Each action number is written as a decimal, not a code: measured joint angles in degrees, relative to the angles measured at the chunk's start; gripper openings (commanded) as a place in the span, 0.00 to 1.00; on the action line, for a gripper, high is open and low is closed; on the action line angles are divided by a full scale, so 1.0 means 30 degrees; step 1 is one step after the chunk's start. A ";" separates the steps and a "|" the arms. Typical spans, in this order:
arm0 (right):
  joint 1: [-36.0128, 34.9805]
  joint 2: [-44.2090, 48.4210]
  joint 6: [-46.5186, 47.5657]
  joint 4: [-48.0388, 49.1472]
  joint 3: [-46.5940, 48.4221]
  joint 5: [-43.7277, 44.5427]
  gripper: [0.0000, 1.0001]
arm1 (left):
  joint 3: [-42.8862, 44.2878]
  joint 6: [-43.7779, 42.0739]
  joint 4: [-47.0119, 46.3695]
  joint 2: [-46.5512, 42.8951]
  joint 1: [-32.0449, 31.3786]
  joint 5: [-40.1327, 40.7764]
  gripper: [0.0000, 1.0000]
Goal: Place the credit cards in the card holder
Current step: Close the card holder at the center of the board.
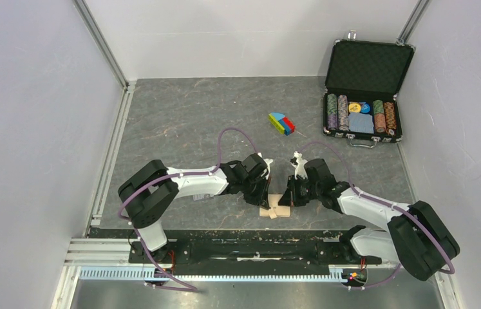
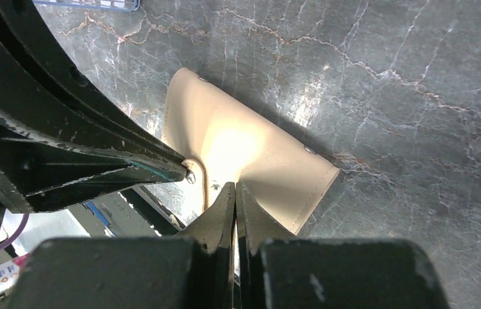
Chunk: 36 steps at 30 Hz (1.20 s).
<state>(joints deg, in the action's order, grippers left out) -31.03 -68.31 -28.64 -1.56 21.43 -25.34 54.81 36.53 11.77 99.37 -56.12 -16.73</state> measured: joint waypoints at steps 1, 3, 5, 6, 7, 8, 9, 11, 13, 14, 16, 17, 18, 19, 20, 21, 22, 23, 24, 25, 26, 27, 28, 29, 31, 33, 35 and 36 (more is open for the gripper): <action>0.0000 -0.0109 0.0007 -0.0015 0.0000 -0.0007 0.00 | 0.0000 -0.0007 0.0000 0.0000 0.0000 -0.0007 0.02; -0.0007 -0.0131 0.0007 -0.0015 0.0000 -0.0007 0.00 | 0.0007 -0.0015 0.0000 -0.0007 0.0000 -0.0015 0.02; -0.0058 -0.0131 0.0007 -0.0007 0.0000 0.0015 0.00 | 0.0066 -0.0036 0.0058 -0.0007 -0.0015 -0.0022 0.02; -0.0124 -0.0131 0.0007 0.0007 -0.0015 0.0058 0.00 | 0.0117 -0.0066 0.0087 -0.0007 -0.0044 -0.0015 0.02; -0.0182 -0.0124 0.0000 0.0073 -0.0058 0.0066 0.00 | 0.0197 -0.0095 0.0102 -0.0007 -0.0087 -0.0022 0.02; -0.0240 -0.0124 -0.0015 0.0146 -0.0117 0.0066 0.00 | 0.0277 -0.0124 0.0102 -0.0007 -0.0138 -0.0029 0.02; -0.0277 -0.0117 -0.0022 0.0233 -0.0153 0.0066 0.00 | 0.0350 -0.0131 0.0102 -0.0007 -0.0182 -0.0029 0.02; -0.0328 -0.0102 -0.0080 0.0393 -0.0255 0.0073 0.00 | 0.0510 -0.0131 0.0102 -0.0007 -0.0248 -0.0066 0.02; -0.0357 -0.0102 -0.0087 0.0510 -0.0306 0.0073 0.00 | 0.0656 -0.0131 0.0044 -0.0007 -0.0313 -0.0124 0.02; -0.0357 -0.0102 -0.0087 0.0525 -0.0313 0.0073 0.00 | 0.0692 -0.0131 0.0036 -0.0007 -0.0335 -0.0131 0.02; -0.0364 -0.0102 -0.0087 0.0532 -0.0313 0.0080 0.00 | 0.0758 -0.0131 0.0022 -0.0007 -0.0386 -0.0131 0.02; -0.0372 -0.0102 -0.0080 0.0532 -0.0313 0.0087 0.00 | 0.0772 -0.0131 0.0007 -0.0007 -0.0423 -0.0131 0.02; -0.0372 -0.0102 -0.0080 0.0532 -0.0313 0.0095 0.00 | 0.0787 -0.0131 -0.0007 0.0000 -0.0466 -0.0124 0.02; -0.0379 -0.0102 -0.0080 0.0532 -0.0313 0.0102 0.00 | 0.0787 -0.0124 -0.0036 0.0007 -0.0503 -0.0117 0.02; -0.0372 -0.0102 -0.0080 0.0532 -0.0313 0.0124 0.00 | 0.0794 -0.0124 -0.0036 0.0022 -0.0510 -0.0095 0.02; -0.0379 -0.0102 -0.0080 0.0525 -0.0313 0.0131 0.00 | 0.0823 -0.0124 -0.0029 0.0058 -0.0532 -0.0073 0.02; -0.0379 -0.0102 -0.0080 0.0517 -0.0313 0.0138 0.00 | 0.0867 -0.0124 -0.0036 0.0146 -0.0539 -0.0036 0.02; -0.0379 -0.0102 -0.0080 0.0517 -0.0306 0.0146 0.00 | 0.0896 -0.0124 -0.0036 0.0240 -0.0539 0.0007 0.02; -0.0379 -0.0102 -0.0080 0.0510 -0.0306 0.0160 0.00 | 0.0925 -0.0124 -0.0029 0.0342 -0.0539 0.0051 0.02; -0.0379 -0.0095 -0.0073 0.0495 -0.0306 0.0226 0.00 | 0.0969 -0.0117 -0.0022 0.0474 -0.0539 0.0080 0.02; -0.0379 -0.0087 -0.0073 0.0488 -0.0306 0.0270 0.00 | 0.1005 -0.0117 -0.0007 0.0627 -0.0539 0.0117 0.02; -0.0379 -0.0080 -0.0073 0.0474 -0.0299 0.0299 0.00 | 0.1042 -0.0109 0.0036 0.0750 -0.0539 0.0109 0.02; -0.0401 -0.0058 -0.0073 0.0452 -0.0299 0.0350 0.00 | 0.1056 -0.0102 0.0058 0.0801 -0.0546 0.0109 0.02; -0.0437 -0.0029 -0.0066 0.0423 -0.0291 0.0372 0.00 | 0.1064 -0.0102 0.0058 0.0809 -0.0568 0.0182 0.02; -0.0481 0.0022 -0.0051 0.0372 -0.0284 0.0430 0.00 | 0.1078 -0.0095 0.0087 0.0809 -0.0612 0.0335 0.02; -0.0503 0.0044 0.0000 0.0270 -0.0233 0.0430 0.00 | 0.1115 -0.0066 0.0153 0.0809 -0.0634 0.0459 0.02; -0.0503 0.0117 0.0087 0.0102 -0.0204 0.0430 0.00 | 0.1144 0.0029 0.0189 0.0809 -0.0648 0.0583 0.02; -0.0503 0.0182 0.0131 0.0007 -0.0204 0.0430 0.00 | 0.1144 0.0066 0.0189 0.0809 -0.0656 0.0641 0.02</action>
<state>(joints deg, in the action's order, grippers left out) -32.53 -67.77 -28.25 -1.54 20.82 -24.05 58.24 36.73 12.34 101.80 -58.08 -14.81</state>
